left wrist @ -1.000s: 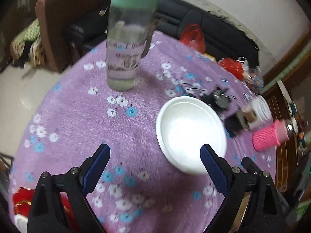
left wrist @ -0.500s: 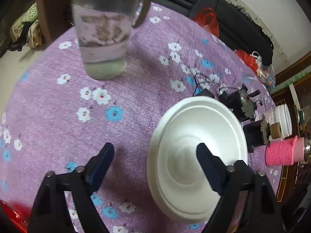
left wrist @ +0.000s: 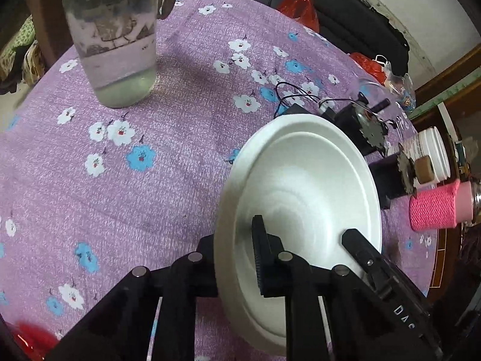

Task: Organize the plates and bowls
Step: 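Close the right gripper on the second white paper plate rim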

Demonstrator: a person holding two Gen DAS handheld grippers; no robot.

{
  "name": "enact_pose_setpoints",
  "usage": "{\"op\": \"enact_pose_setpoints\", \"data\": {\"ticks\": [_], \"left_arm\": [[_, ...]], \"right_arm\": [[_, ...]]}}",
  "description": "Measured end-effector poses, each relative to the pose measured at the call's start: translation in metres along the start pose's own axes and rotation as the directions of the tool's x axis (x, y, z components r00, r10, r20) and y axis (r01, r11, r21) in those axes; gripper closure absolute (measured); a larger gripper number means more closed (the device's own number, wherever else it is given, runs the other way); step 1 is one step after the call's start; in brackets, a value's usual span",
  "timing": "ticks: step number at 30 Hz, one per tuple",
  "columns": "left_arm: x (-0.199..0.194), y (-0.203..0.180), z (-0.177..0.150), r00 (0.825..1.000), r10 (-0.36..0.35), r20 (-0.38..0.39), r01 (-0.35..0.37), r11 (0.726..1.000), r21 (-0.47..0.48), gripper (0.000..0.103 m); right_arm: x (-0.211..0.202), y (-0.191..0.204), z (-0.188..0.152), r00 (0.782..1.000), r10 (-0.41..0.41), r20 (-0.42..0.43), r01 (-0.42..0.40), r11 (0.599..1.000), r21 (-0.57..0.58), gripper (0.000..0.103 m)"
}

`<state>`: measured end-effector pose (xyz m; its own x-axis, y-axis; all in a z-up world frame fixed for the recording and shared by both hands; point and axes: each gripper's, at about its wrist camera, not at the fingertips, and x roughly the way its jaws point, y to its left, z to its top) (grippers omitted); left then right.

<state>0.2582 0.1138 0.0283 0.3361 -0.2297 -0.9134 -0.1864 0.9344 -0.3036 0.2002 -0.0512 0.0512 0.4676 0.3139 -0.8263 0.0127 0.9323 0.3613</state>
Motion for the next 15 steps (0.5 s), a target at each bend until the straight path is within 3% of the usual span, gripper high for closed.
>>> {"op": "enact_pose_setpoints", "data": {"ticks": [15], "left_arm": [[-0.051,0.006,-0.057,0.998,-0.026,0.051,0.026,1.0,-0.01,0.088]], "right_arm": [[-0.059,0.012,-0.048,0.997,0.025,0.066,-0.022,0.998,-0.057,0.09]]}}
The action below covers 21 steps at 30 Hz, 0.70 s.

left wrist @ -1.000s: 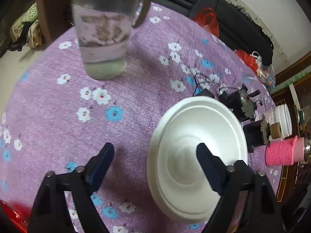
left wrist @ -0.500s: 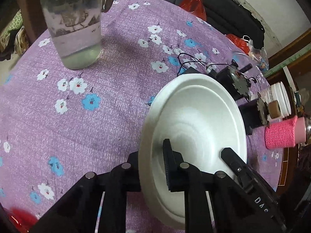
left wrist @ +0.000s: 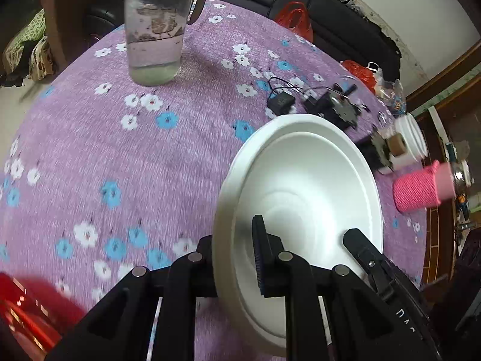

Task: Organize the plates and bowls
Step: 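Close the right gripper on the second white paper plate rim, then carry the white paper plate to the red stack, lower it and open the right gripper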

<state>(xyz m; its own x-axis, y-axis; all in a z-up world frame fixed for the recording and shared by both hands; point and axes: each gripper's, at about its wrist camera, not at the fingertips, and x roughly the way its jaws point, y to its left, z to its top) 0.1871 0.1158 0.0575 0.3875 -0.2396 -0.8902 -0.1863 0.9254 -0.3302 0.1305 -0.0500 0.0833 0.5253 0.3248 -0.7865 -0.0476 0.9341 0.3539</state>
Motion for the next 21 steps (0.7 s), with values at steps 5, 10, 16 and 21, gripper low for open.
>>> {"op": "enact_pose_setpoints", "data": {"ticks": [5,10,16,21], "left_arm": [[-0.023,-0.008,-0.031,0.999,0.006,0.039,-0.008,0.999,0.053,0.088],[-0.049,-0.014,-0.071,0.995,-0.015,0.095,0.005,0.994,0.106,0.088],[-0.066,-0.016,-0.118,0.989,-0.065,0.133,0.047,0.99,0.136,0.088],[-0.082,-0.017,-0.154,0.982,-0.074,0.171,0.047,0.987,0.155,0.088]], "right_arm": [[-0.024,-0.004,-0.027,0.999,0.021,0.024,-0.021,1.0,-0.008,0.09],[-0.06,-0.005,-0.065,0.997,0.043,0.07,-0.041,0.999,-0.032,0.09],[-0.098,-0.015,-0.11,0.992,0.047,0.121,-0.042,0.998,-0.045,0.09],[-0.12,-0.02,-0.14,0.989,0.036,0.142,-0.031,0.999,-0.041,0.09]]}}
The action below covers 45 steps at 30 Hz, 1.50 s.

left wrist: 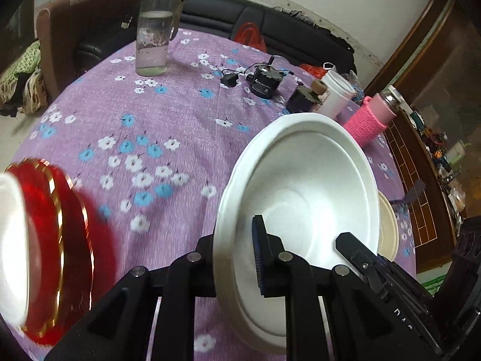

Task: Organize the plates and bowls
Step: 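Carry the white paper plate to the red stack, lower it and open the right gripper, then move both grippers toward the cream plastic bowl near the phone stand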

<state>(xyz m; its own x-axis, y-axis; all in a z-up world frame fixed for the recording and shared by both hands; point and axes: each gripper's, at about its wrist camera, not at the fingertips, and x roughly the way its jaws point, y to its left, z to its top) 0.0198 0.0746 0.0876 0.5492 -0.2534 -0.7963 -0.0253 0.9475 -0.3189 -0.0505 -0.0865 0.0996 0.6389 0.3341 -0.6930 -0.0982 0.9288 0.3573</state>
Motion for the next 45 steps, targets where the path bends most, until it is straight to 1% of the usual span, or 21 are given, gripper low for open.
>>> {"op": "enact_pose_setpoints", "data": {"ticks": [3,6,9,12,15,19,23,27,30,32,33,34,35,37,38,39,41,42,43,44,45], "left_arm": [[-0.026,0.004,-0.017,0.998,0.031,0.062,-0.032,0.999,0.007,0.087],[-0.057,0.024,-0.025,0.99,0.065,0.128,-0.064,0.998,-0.012,0.087],[-0.084,0.054,-0.029,0.981,0.095,0.172,-0.084,0.994,-0.07,0.087],[-0.109,0.098,-0.033,0.969,0.15,0.197,-0.12,0.98,-0.158,0.087],[-0.124,0.139,-0.035,0.956,0.209,0.208,-0.159,0.959,-0.235,0.085],[-0.128,0.185,-0.039,0.947,0.267,0.181,-0.2,0.927,-0.317,0.082],[-0.123,0.21,-0.038,0.952,0.266,0.154,-0.202,0.918,-0.34,0.067],[-0.132,0.223,-0.04,0.964,0.2,0.178,-0.131,0.932,-0.339,0.064],[-0.139,0.228,-0.043,0.965,0.16,0.208,-0.081,0.935,-0.345,0.05],[-0.148,0.228,-0.046,0.948,0.169,0.268,-0.063,0.929,-0.365,0.042],[-0.155,0.225,-0.048,0.933,0.178,0.312,-0.058,0.931,-0.36,0.04],[-0.159,0.221,-0.049,0.924,0.18,0.337,-0.055,0.936,-0.348,0.037],[-0.162,0.218,-0.049,0.916,0.188,0.354,-0.059,0.937,-0.344,0.037],[-0.173,0.201,-0.052,0.874,0.237,0.424,-0.096,0.94,-0.327,0.035],[-0.177,0.192,-0.053,0.857,0.247,0.451,-0.108,0.944,-0.312,0.033],[-0.184,0.177,-0.055,0.831,0.257,0.493,-0.119,0.949,-0.293,0.03],[-0.191,0.15,-0.055,0.806,0.209,0.554,-0.08,0.965,-0.248,0.008],[-0.192,0.138,-0.054,0.8,0.186,0.57,-0.066,0.972,-0.224,0.003],[-0.19,0.119,-0.051,0.8,0.146,0.583,-0.049,0.983,-0.18,0.0],[-0.185,0.096,-0.044,0.811,0.101,0.576,-0.034,0.992,-0.125,0.0],[-0.178,0.078,-0.035,0.83,0.067,0.554,-0.025,0.996,-0.082,0.0]], "right_arm": [[-0.012,0.011,-0.01,1.0,0.019,0.014,-0.019,1.0,-0.011,0.09],[-0.022,0.039,-0.013,0.998,0.06,0.031,-0.058,0.997,-0.057,0.09],[-0.019,0.08,-0.014,0.991,0.133,0.013,-0.131,0.986,-0.105,0.09],[-0.007,0.118,-0.018,0.984,0.176,-0.02,-0.177,0.973,-0.15,0.089],[0.016,0.166,-0.025,0.974,0.211,-0.078,-0.223,0.953,-0.206,0.089],[0.046,0.212,-0.04,0.962,0.227,-0.154,-0.26,0.935,-0.242,0.089],[0.071,0.238,-0.046,0.964,0.195,-0.182,-0.238,0.936,-0.258,0.09],[0.079,0.244,-0.046,0.969,0.161,-0.185,-0.207,0.941,-0.268,0.09],[0.081,0.246,-0.047,0.97,0.153,-0.19,-0.204,0.935,-0.291,0.09],[0.078,0.248,-0.048,0.971,0.179,-0.158,-0.22,0.926,-0.307,0.088],[0.074,0.246,-0.047,0.971,0.198,-0.132,-0.23,0.923,-0.308,0.086],[0.07,0.245,-0.048,0.971,0.21,-0.113,-0.235,0.922,-0.308,0.076],[0.064,0.245,-0.048,0.97,0.223,-0.099,-0.243,0.92,-0.307,0.055],[0.045,0.23,-0.047,0.965,0.261,-0.038,-0.261,0.923,-0.282,0.04],[0.036,0.222,-0.044,0.965,0.264,-0.006,-0.256,0.93,-0.264,0.04],[0.025,0.206,-0.041,0.965,0.26,0.032,-0.246,0.941,-0.231,0.04],[0.003,0.169,-0.031,0.967,0.224,0.121,-0.201,0.964,-0.176,0.04],[-0.005,0.156,-0.027,0.968,0.194,0.159,-0.169,0.972,-0.163,0.04],[-0.02,0.127,-0.016,0.965,0.119,0.233,-0.091,0.988,-0.126,0.04],[-0.03,0.103,-0.005,0.958,0.058,0.281,-0.036,0.996,-0.085,0.037],[-0.036,0.086,0.003,0.952,0.015,0.304,0.001,0.999,-0.052,0.034]]}}
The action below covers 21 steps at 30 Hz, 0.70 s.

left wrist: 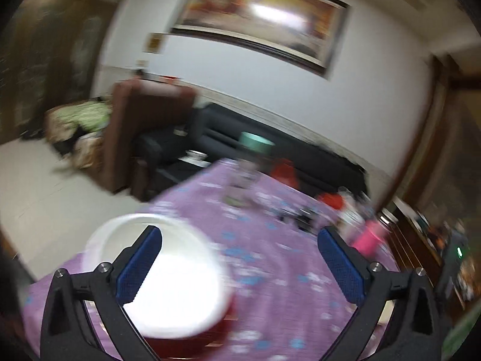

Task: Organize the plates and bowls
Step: 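Move both grippers toward the cream plastic bowl near the phone stand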

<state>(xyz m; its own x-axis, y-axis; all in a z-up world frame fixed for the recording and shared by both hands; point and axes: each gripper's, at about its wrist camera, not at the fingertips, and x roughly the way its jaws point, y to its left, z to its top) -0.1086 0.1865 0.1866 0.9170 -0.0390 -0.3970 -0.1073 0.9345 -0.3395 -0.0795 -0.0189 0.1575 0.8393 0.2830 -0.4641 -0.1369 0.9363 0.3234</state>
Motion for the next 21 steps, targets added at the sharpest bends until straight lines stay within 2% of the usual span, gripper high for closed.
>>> {"op": "enact_pose_setpoints", "data": {"ticks": [1,3,4,7,9,10,12,13,15,16,18,20,21], "left_arm": [[0.011,-0.019,0.001,0.999,-0.032,-0.041,0.033,0.999,0.023,0.0],[0.041,-0.057,0.001,0.981,-0.121,-0.151,0.129,0.991,0.044,0.0],[0.06,-0.079,-0.003,0.964,-0.158,-0.213,0.171,0.984,0.042,0.0],[0.107,-0.133,-0.017,0.912,-0.195,-0.36,0.23,0.972,0.057,0.0],[0.13,-0.165,-0.031,0.885,-0.177,-0.43,0.236,0.968,0.089,0.0],[0.135,-0.175,-0.034,0.877,-0.177,-0.446,0.242,0.966,0.092,0.0],[0.14,-0.195,-0.036,0.851,-0.199,-0.486,0.272,0.958,0.085,0.0],[0.138,-0.201,-0.035,0.846,-0.207,-0.492,0.28,0.957,0.08,0.0],[0.122,-0.209,-0.031,0.845,-0.233,-0.482,0.304,0.95,0.074,0.0],[0.113,-0.214,-0.028,0.851,-0.241,-0.467,0.318,0.944,0.091,0.0],[0.095,-0.215,-0.026,0.876,-0.226,-0.426,0.314,0.938,0.147,0.0],[0.081,-0.21,-0.029,0.899,-0.214,-0.381,0.3,0.936,0.183,0.0],[0.069,-0.204,-0.035,0.921,-0.195,-0.336,0.277,0.937,0.213,0.0]], "right_arm": [[-0.004,-0.037,0.017,0.996,-0.085,0.023,0.083,0.995,0.05,0.031],[-0.008,-0.086,0.039,0.985,-0.171,0.038,0.165,0.978,0.13,0.031],[-0.008,-0.116,0.053,0.976,-0.214,0.034,0.205,0.964,0.167,0.031],[-0.003,-0.161,0.085,0.957,-0.289,-0.012,0.286,0.94,0.185,0.032],[0.001,-0.177,0.099,0.951,-0.308,-0.039,0.309,0.933,0.183,0.032],[0.001,-0.182,0.107,0.949,-0.312,-0.046,0.315,0.932,0.181,0.032],[-0.005,-0.182,0.116,0.956,-0.292,-0.032,0.293,0.942,0.162,0.032],[-0.009,-0.178,0.12,0.96,-0.278,-0.023,0.278,0.949,0.148,0.034],[-0.022,-0.166,0.125,0.972,-0.236,-0.001,0.234,0.965,0.115,0.036],[-0.03,-0.161,0.125,0.979,-0.205,0.013,0.203,0.973,0.108,0.036],[-0.049,-0.153,0.119,0.99,-0.134,0.046,0.129,0.986,0.101,0.036],[-0.064,-0.144,0.103,0.991,-0.106,0.077,0.099,0.991,0.087,0.036],[-0.068,-0.139,0.096,0.991,-0.102,0.084,0.096,0.993,0.075,0.035]]}}
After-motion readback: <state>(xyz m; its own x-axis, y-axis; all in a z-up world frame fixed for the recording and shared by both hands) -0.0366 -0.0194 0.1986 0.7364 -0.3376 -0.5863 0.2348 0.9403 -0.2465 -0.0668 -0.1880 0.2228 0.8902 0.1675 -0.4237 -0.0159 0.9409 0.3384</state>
